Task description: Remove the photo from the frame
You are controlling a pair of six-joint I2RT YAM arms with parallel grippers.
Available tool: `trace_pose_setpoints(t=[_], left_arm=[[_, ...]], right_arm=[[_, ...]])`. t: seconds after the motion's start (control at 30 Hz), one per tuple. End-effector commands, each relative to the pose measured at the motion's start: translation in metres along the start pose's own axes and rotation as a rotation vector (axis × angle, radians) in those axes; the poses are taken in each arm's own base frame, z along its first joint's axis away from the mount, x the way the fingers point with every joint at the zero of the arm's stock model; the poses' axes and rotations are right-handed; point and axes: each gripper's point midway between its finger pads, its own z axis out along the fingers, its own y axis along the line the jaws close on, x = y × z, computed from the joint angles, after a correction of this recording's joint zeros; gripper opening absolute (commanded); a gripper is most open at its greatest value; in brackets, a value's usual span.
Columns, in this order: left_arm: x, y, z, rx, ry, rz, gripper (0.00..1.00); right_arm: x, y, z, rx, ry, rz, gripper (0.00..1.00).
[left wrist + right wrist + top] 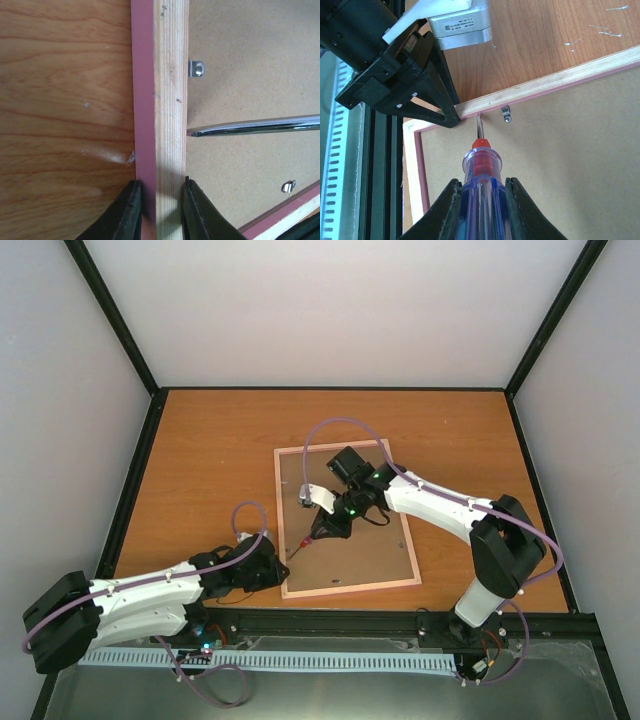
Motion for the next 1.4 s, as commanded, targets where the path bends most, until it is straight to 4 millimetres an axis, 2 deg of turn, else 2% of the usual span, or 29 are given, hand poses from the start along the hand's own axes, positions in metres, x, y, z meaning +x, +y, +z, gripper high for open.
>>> trace_pose_setpoints(t=[0.0,0.6,0.87,1.37], left_arm=[[0.009,0.018,0.004,-0.052,0.016,-0.029,0.01],[0.01,0.02,0.006,-0.043,0.019,-0.027,0.01],[0.011,0.021,0.006,-0.039,0.019,-0.026,0.01],[0.011,0.022,0.007,-0.04,0.019,-0.026,0.01]], right_arm=[[-0.011,-0.007,0.002,0.049,-0.008,-0.017,0.03],[-0.001,-0.047,0.003,0.257,0.053,0.015,0.03],[0.001,-0.064,-0.002,0.357,0.068,0.029,0.03],[0.001,-0.071,-0.011,0.419,0.079,0.02,0.03]])
